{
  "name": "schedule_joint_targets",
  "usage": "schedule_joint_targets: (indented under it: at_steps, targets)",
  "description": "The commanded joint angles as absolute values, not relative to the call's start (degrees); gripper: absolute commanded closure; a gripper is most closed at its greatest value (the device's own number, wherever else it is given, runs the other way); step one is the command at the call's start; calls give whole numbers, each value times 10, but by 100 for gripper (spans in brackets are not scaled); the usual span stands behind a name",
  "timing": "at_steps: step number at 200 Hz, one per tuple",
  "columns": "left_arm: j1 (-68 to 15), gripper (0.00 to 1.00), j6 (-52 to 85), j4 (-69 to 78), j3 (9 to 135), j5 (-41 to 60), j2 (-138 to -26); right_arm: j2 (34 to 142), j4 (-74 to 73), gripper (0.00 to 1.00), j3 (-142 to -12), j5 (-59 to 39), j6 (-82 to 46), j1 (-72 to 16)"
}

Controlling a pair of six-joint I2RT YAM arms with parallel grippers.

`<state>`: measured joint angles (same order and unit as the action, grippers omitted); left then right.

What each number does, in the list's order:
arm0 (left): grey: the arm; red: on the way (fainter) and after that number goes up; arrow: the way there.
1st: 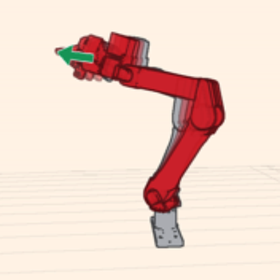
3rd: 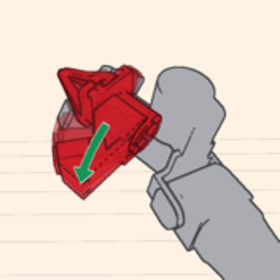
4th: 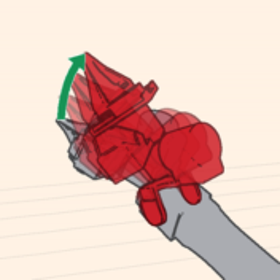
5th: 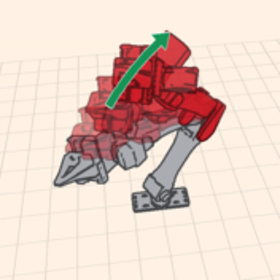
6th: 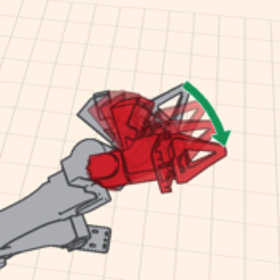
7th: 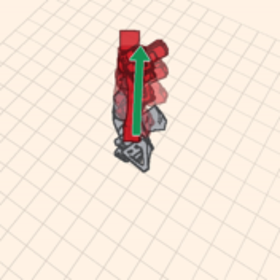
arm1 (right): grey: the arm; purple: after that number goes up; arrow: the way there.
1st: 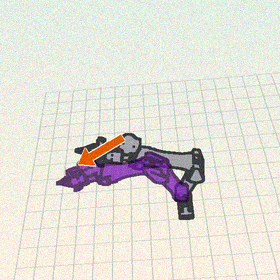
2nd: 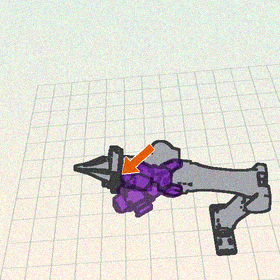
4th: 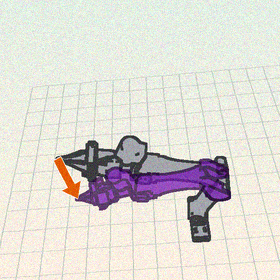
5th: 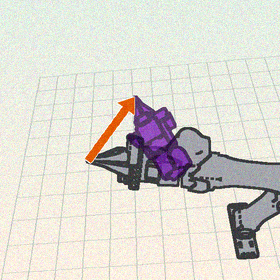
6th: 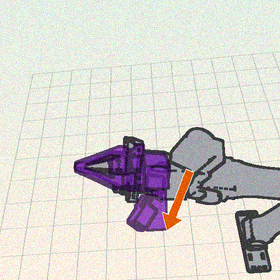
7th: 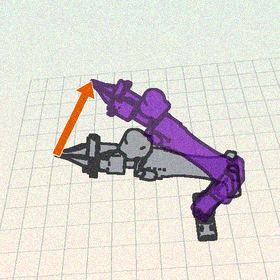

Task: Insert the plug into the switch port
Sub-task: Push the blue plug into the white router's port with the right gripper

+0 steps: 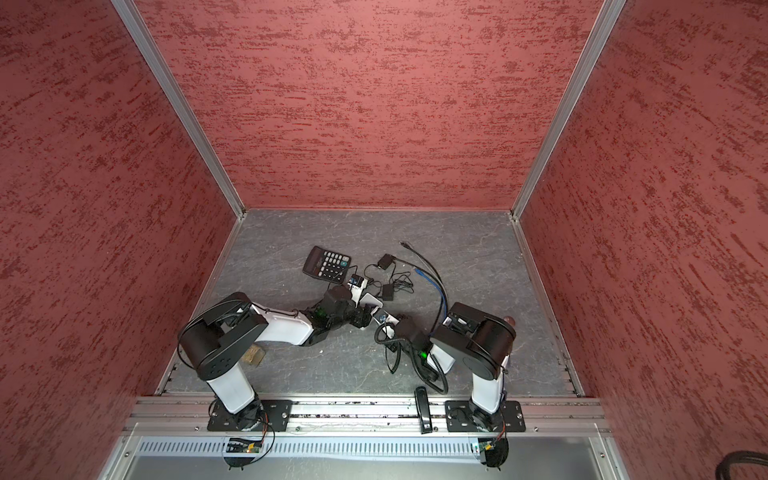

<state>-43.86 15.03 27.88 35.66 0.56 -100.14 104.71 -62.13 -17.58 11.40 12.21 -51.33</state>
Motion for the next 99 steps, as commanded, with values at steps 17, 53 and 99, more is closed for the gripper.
schedule_joint_targets:
  at_steps: [17, 53, 99]
  targets:
    - [-450, 30, 177, 214, 347, 90, -1002, 1024, -715, 95, -181, 123, 102, -523]
    - [-447, 30, 167, 174, 362, 46, -995, 1002, -685, 85, -169, 147, 91, -522]
    - [-447, 28, 161, 157, 369, 28, -980, 969, -651, 85, -164, 171, 91, -519]
